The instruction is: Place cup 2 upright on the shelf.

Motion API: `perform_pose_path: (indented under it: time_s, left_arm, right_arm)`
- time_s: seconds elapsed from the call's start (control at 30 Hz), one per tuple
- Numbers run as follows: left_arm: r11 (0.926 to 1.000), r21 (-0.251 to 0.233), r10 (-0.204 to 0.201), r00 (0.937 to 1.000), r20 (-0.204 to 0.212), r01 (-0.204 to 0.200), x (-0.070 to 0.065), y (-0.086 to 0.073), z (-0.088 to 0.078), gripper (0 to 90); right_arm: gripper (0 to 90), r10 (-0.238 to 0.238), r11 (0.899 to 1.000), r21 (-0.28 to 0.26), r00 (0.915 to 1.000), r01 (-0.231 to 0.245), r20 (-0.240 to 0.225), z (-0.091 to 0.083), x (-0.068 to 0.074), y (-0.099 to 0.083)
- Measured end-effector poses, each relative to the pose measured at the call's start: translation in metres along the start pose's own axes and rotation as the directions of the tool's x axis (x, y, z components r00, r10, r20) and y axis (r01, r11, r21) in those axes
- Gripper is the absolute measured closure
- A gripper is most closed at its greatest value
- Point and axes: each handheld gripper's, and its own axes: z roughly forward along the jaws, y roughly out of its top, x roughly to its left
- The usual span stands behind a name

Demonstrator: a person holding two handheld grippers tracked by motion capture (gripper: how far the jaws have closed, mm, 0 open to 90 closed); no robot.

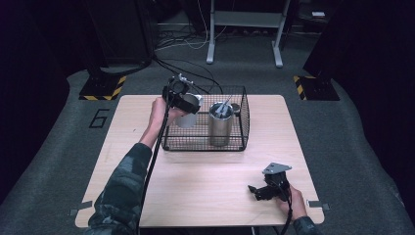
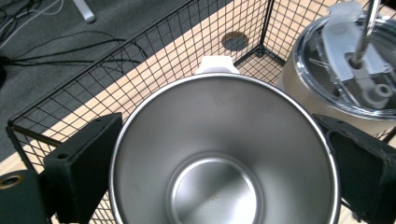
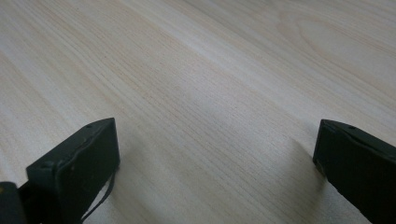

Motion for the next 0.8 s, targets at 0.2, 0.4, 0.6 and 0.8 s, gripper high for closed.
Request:
perform_pose_path:
  time_s: [0.2, 0.4, 0.6, 0.8]
  left_arm:
    - [0.9996, 0.022, -0.02, 0.9998, 0.003, 0.02, 0.002, -0.001, 0.011, 5.8]
    - [0.9981, 0.044, -0.042, 0.9991, -0.001, 0.042, 0.004, -0.003, 0.021, 5.8]
    - [0.9963, 0.062, -0.059, 0.9983, -0.005, 0.059, 0.005, -0.006, 0.031, 5.8]
    - [0.9942, 0.081, -0.07, 0.9975, -0.004, 0.07, 0.004, -0.009, 0.042, 5.7]
  right_arm:
    - [0.0, 0.0, 1.0, 0.0, 1.0, 0.0, 0.0, 0.0, 0.0, 0.0]
    - [0.0, 0.0, 1.0, 0.0, 1.0, 0.0, -0.002, 0.0, 0.0, 0.0]
    - [0.0, -0.005, 1.0, 0.002, 1.0, 0.005, -0.002, 0.0, 0.0, 0.0]
    - [0.0, -0.004, 1.0, 0.002, 1.0, 0.004, -0.002, 0.0, 0.0, 0.0]
